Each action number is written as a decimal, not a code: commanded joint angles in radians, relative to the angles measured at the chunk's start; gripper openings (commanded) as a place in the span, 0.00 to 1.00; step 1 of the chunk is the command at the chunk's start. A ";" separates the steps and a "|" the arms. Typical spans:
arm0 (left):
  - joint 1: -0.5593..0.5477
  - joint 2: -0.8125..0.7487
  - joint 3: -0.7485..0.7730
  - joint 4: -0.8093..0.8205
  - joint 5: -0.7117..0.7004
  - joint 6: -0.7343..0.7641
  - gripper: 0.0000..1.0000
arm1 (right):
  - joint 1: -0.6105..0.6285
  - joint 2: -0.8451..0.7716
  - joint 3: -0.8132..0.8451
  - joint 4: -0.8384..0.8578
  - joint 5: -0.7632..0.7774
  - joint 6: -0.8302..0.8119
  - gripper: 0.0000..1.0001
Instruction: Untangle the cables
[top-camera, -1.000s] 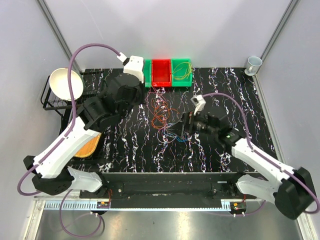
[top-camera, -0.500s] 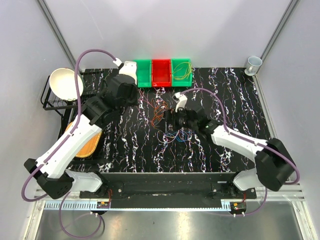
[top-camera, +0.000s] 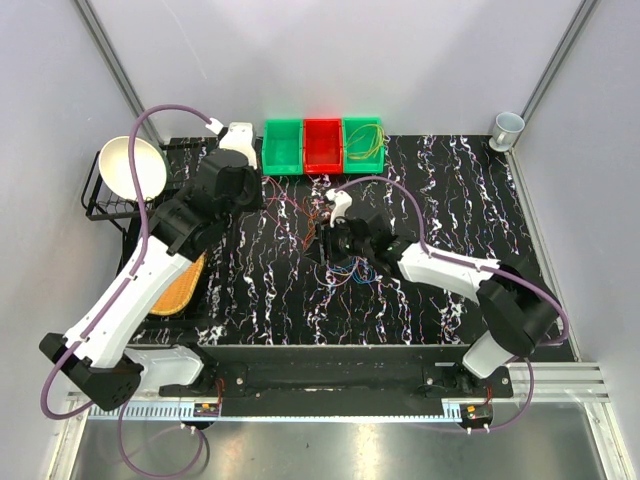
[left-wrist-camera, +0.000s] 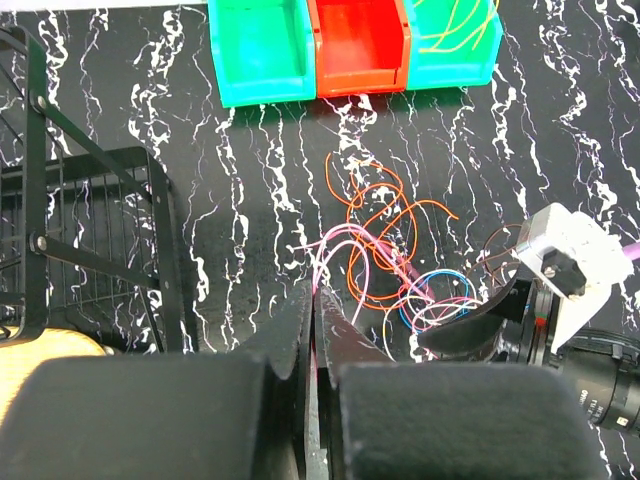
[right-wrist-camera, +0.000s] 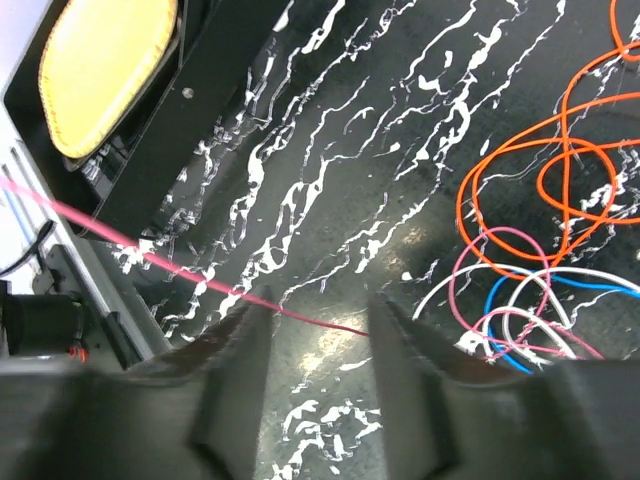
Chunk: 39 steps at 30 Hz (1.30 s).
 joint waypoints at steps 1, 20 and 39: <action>0.020 -0.039 -0.014 0.069 0.048 -0.013 0.00 | 0.009 0.012 0.073 0.030 0.038 -0.022 0.34; 0.056 -0.042 -0.071 0.120 0.095 -0.016 0.00 | 0.009 -0.206 0.620 -0.300 -0.017 -0.088 0.00; 0.057 -0.094 -0.151 0.234 0.264 0.015 0.00 | 0.009 -0.206 0.995 -0.266 -0.054 -0.124 0.00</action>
